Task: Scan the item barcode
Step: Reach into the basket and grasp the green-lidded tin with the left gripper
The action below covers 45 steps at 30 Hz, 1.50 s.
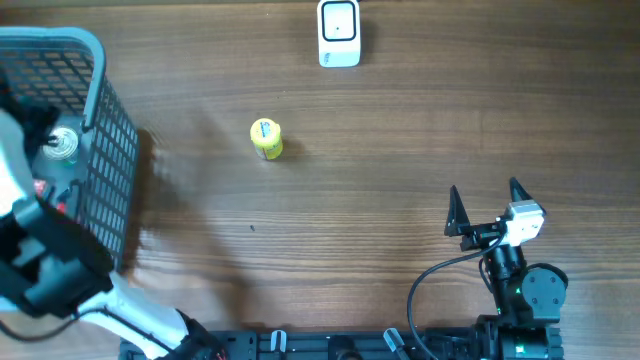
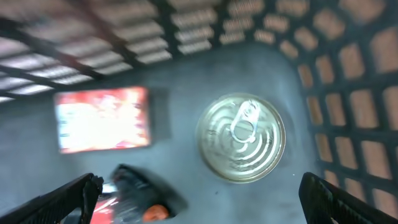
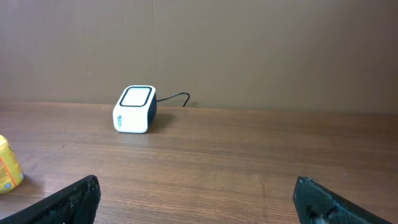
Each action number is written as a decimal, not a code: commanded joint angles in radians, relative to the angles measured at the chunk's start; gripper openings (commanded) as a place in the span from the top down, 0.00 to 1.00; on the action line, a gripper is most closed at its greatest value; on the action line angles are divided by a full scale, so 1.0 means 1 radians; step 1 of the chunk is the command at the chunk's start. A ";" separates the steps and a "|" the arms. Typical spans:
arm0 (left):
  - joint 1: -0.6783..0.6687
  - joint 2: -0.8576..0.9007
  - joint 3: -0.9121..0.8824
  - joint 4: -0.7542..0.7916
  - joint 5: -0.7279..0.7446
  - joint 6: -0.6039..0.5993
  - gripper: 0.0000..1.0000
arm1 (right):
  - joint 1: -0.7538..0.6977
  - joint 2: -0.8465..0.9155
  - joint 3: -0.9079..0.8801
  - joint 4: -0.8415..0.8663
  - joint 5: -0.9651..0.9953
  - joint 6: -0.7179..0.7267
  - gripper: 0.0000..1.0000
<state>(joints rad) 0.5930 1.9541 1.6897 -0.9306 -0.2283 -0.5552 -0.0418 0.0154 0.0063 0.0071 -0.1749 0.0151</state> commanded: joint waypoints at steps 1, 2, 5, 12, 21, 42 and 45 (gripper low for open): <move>-0.033 0.089 -0.005 0.043 0.003 0.058 0.00 | 0.007 -0.005 -0.001 0.004 0.010 0.014 0.00; -0.035 0.108 -0.005 0.059 0.004 0.079 0.00 | 0.007 -0.005 -0.001 0.004 0.010 0.013 0.00; -0.035 0.148 -0.005 0.085 0.003 0.080 0.00 | 0.007 -0.005 -0.001 0.004 0.010 0.013 0.00; -0.035 0.206 -0.005 0.148 0.004 0.080 0.00 | 0.007 -0.005 -0.001 0.004 0.010 0.013 0.00; -0.035 0.283 -0.005 0.213 0.009 0.077 0.00 | 0.007 -0.005 -0.001 0.004 0.010 0.014 0.00; -0.035 0.257 -0.004 0.163 0.027 0.076 0.34 | 0.007 -0.005 -0.001 0.004 0.010 0.014 0.00; -0.035 0.203 -0.004 0.152 0.027 0.076 0.33 | 0.007 -0.005 -0.001 0.004 0.010 0.014 0.00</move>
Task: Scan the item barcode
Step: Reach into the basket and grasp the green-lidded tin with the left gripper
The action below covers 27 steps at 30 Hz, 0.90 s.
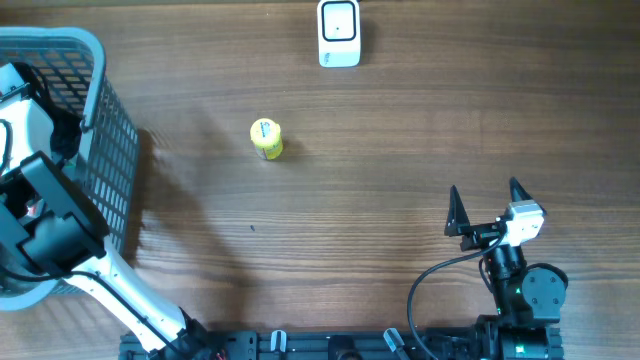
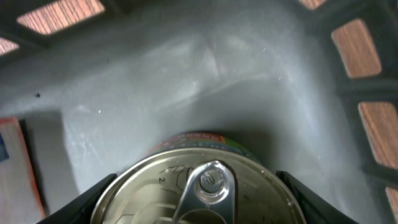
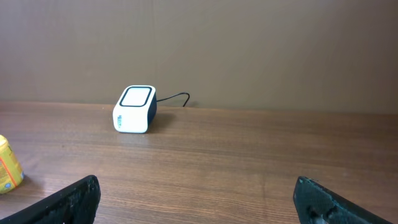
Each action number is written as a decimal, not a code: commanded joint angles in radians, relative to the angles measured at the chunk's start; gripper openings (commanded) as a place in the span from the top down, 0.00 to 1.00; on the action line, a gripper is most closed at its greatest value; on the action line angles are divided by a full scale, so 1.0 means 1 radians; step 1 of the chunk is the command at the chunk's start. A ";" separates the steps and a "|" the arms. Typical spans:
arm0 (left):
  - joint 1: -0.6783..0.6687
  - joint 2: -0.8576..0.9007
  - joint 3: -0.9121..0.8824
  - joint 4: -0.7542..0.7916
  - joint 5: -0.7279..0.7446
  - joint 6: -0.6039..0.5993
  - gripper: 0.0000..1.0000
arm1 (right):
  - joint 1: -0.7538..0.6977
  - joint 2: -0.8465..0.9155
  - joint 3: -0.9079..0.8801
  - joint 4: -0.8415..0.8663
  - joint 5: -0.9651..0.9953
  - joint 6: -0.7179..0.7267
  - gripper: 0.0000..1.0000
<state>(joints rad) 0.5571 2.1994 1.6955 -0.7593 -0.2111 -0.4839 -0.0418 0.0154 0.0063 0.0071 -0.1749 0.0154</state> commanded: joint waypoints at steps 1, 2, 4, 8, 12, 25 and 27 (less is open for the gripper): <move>0.001 -0.061 -0.010 -0.023 0.010 0.005 0.33 | 0.007 -0.005 -0.001 0.004 0.010 0.013 0.01; 0.001 -0.084 -0.010 -0.027 0.014 0.005 0.33 | 0.007 -0.005 -0.001 0.004 0.010 0.013 0.00; 0.001 -0.136 -0.010 -0.036 0.021 0.005 0.33 | 0.007 -0.005 -0.001 0.004 0.010 0.013 0.00; 0.001 -0.247 -0.010 -0.053 0.021 0.005 0.33 | 0.007 -0.005 -0.001 0.004 0.010 0.013 0.00; 0.001 -0.415 -0.010 -0.077 0.025 0.005 0.32 | 0.007 -0.005 -0.001 0.004 0.010 0.013 0.00; 0.001 -0.804 -0.010 -0.081 0.338 -0.053 0.32 | 0.007 -0.005 -0.001 0.004 0.010 0.013 0.00; 0.000 -0.829 -0.010 -0.079 0.430 -0.061 0.32 | 0.007 -0.005 -0.001 0.004 0.010 0.013 0.00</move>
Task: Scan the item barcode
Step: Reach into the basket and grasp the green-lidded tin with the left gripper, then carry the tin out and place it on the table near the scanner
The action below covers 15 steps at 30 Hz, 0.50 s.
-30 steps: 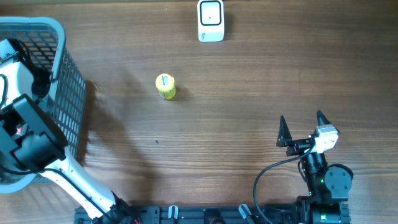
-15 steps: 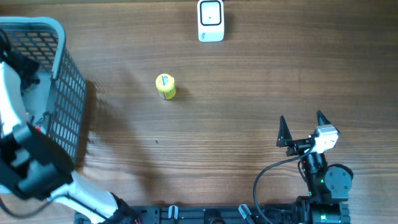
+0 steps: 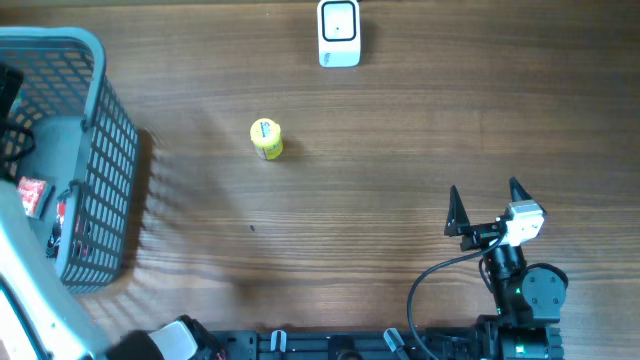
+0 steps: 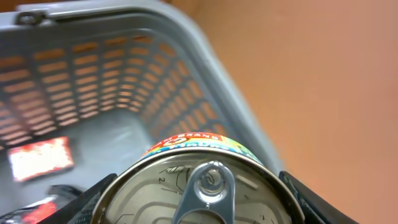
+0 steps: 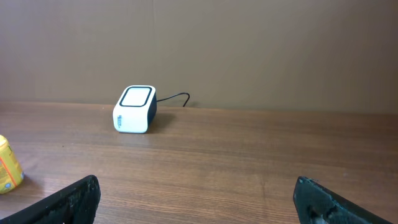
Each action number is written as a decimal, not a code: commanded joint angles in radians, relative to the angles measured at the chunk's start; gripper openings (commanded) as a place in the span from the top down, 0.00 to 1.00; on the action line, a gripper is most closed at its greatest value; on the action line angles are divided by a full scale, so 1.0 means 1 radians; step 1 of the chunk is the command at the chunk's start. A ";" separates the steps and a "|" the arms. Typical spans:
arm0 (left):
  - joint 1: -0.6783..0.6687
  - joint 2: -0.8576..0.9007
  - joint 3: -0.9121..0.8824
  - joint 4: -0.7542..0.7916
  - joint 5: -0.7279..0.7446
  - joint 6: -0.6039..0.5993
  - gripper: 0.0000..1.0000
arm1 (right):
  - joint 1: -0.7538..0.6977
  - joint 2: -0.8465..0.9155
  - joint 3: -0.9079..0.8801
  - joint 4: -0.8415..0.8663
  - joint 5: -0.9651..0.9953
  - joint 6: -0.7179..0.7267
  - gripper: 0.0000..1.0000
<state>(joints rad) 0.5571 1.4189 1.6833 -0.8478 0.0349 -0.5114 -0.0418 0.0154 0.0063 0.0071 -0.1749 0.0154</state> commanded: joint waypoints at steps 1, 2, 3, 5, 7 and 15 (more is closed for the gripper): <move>-0.006 -0.058 0.002 0.009 0.221 -0.051 0.32 | 0.007 -0.005 -0.001 0.004 0.010 0.013 0.00; -0.015 -0.063 0.002 0.009 0.254 -0.056 0.32 | 0.007 -0.005 -0.001 0.004 0.010 0.013 0.00; -0.035 -0.065 0.002 0.009 0.288 -0.067 0.32 | 0.007 -0.005 -0.001 0.004 0.010 0.013 0.00; -0.092 -0.065 0.002 0.004 0.310 -0.074 0.32 | 0.007 -0.005 -0.001 0.004 0.010 0.013 0.00; -0.172 -0.065 0.002 0.002 0.309 -0.073 0.32 | 0.007 -0.005 -0.001 0.004 0.010 0.013 0.00; -0.660 -0.037 0.002 -0.007 0.099 -0.072 0.32 | 0.007 -0.005 -0.001 0.004 0.010 0.013 0.00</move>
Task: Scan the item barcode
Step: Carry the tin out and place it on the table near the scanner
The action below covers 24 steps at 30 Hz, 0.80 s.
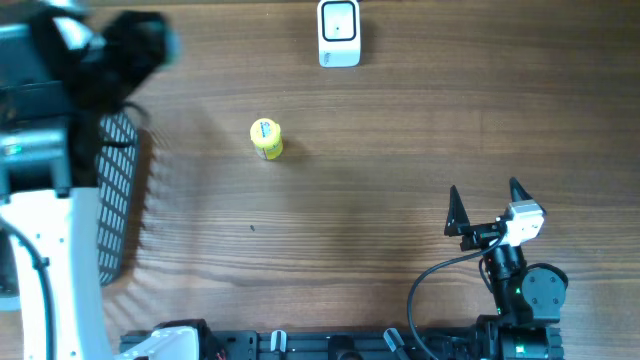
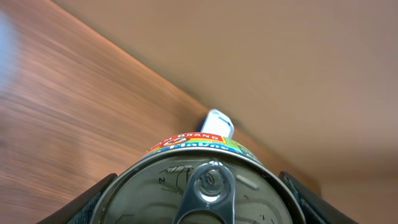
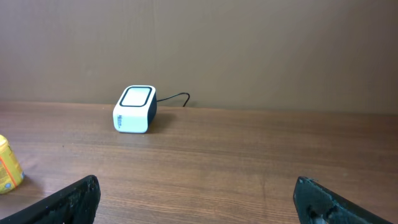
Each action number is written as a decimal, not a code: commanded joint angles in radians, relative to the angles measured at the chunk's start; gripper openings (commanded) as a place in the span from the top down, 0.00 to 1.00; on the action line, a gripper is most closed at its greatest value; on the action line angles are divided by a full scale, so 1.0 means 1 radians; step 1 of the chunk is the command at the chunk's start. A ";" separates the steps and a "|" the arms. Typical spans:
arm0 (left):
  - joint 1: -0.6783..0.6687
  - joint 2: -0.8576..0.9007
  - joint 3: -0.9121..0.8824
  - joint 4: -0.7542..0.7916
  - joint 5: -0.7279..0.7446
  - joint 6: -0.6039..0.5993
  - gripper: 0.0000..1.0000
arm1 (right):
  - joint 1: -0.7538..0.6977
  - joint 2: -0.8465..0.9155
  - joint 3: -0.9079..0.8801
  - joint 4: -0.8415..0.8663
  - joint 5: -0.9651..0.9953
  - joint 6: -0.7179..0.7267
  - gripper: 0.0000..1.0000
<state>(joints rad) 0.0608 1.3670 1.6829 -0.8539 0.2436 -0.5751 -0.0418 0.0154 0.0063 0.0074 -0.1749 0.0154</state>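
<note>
A round tin can (image 2: 199, 180) with a pull-ring lid and a colourful label band fills the bottom of the left wrist view, with my left gripper (image 2: 198, 198) shut on its sides. Beyond the can lies the white barcode scanner (image 2: 217, 121), which stands at the table's far edge (image 1: 339, 33) and shows left of centre in the right wrist view (image 3: 134, 109). My left arm (image 1: 60, 70) is raised over the table's left side; the can is hidden under it in the overhead view. My right gripper (image 3: 198, 198) rests open at the front right (image 1: 488, 208).
A grey mesh basket (image 1: 112, 200) stands at the left edge, mostly hidden under my left arm. A small yellow container (image 1: 265, 138) lies on the wood between basket and scanner, also at the left edge of the right wrist view (image 3: 9, 168).
My left gripper has moved with the can from over the basket to above open table, now facing the scanner. The right arm has not moved.
My left gripper was open above the can standing in the basket beside a red packet. Then it was down around the can on the basket floor. Then it held the can above the basket, and now holds it outside, facing the scanner.
</note>
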 commanded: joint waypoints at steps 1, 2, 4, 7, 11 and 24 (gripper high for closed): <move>-0.231 0.027 0.002 -0.009 -0.151 -0.009 0.32 | 0.007 -0.005 -0.001 0.003 0.010 0.013 0.00; -0.283 0.039 0.002 -0.016 -0.184 -0.009 0.32 | 0.007 -0.005 -0.001 0.003 0.010 0.013 0.00; -0.408 0.082 0.002 -0.040 -0.274 -0.006 0.32 | 0.007 -0.005 -0.001 0.003 0.010 0.013 0.00; -0.555 0.173 0.002 -0.071 -0.423 -0.005 0.30 | 0.007 -0.005 -0.001 0.003 0.010 0.013 0.00; -0.672 0.337 0.002 -0.074 -0.473 -0.006 0.30 | 0.007 -0.005 -0.001 0.003 0.010 0.013 0.00; -0.766 0.788 -0.002 0.014 -0.474 -0.090 0.34 | 0.007 -0.005 -0.001 0.003 0.010 0.013 0.00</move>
<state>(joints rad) -0.7044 2.1159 1.6817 -0.8574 -0.2020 -0.5983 -0.0414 0.0154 0.0063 0.0071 -0.1749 0.0154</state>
